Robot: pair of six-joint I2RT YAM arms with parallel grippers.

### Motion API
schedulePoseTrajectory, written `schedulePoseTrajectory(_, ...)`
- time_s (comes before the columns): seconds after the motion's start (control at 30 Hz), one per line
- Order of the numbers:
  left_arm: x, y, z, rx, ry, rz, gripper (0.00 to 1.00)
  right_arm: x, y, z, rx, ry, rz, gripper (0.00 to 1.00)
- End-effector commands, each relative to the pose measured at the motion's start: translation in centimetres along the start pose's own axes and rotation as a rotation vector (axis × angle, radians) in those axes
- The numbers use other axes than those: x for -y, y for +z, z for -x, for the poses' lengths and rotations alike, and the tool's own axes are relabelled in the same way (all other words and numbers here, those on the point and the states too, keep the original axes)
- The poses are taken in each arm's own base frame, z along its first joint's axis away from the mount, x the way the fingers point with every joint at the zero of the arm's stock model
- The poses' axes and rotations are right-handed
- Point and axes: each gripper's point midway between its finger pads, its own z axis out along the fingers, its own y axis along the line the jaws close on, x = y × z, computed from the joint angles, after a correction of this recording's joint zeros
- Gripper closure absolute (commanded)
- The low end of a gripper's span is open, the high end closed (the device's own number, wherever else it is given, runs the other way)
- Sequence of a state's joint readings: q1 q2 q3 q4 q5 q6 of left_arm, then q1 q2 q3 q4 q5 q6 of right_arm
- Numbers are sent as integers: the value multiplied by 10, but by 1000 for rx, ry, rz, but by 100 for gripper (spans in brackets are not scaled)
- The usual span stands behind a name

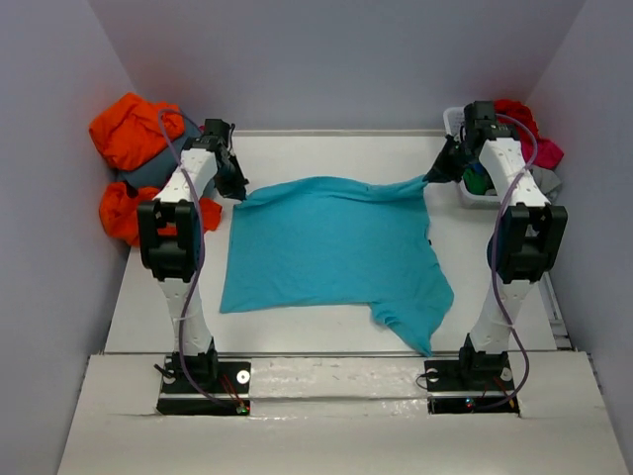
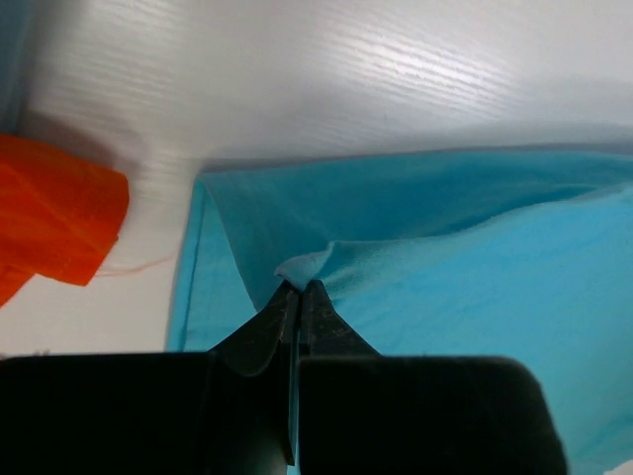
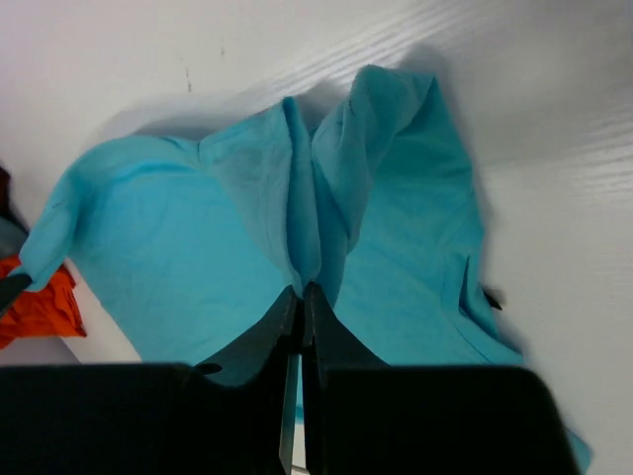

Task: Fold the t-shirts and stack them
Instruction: Fold the flattened T-shirt at the center of the board.

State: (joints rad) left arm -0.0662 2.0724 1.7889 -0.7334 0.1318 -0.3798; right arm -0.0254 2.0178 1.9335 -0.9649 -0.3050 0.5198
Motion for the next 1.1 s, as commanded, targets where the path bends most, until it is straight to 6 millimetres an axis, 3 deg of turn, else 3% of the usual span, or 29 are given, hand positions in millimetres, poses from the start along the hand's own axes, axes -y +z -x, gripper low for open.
schedulePoseTrajectory(0.0, 15, -41, 1, 81, 2, -58, 94, -6, -22, -14, 8, -20, 45, 93)
schedulePoseTrajectory(0.27, 10, -49, -24, 57, -11, -62, 94, 12, -25, -40, -39, -12, -3, 93)
schedulePoseTrajectory(0.5, 4, -39, -51, -4, -40, -54, 94, 24, -22, -61, -93, 11, -24, 93)
schedulePoseTrajectory(0.73, 0, -34, -61, -25, -51, -46, 94, 42, -16, -79, -139, 26, -78, 93)
schedulePoseTrajectory(1.07, -9, -35, -66, -27, -53, -5, 94, 61, -6, -88, -165, 59, -158, 93)
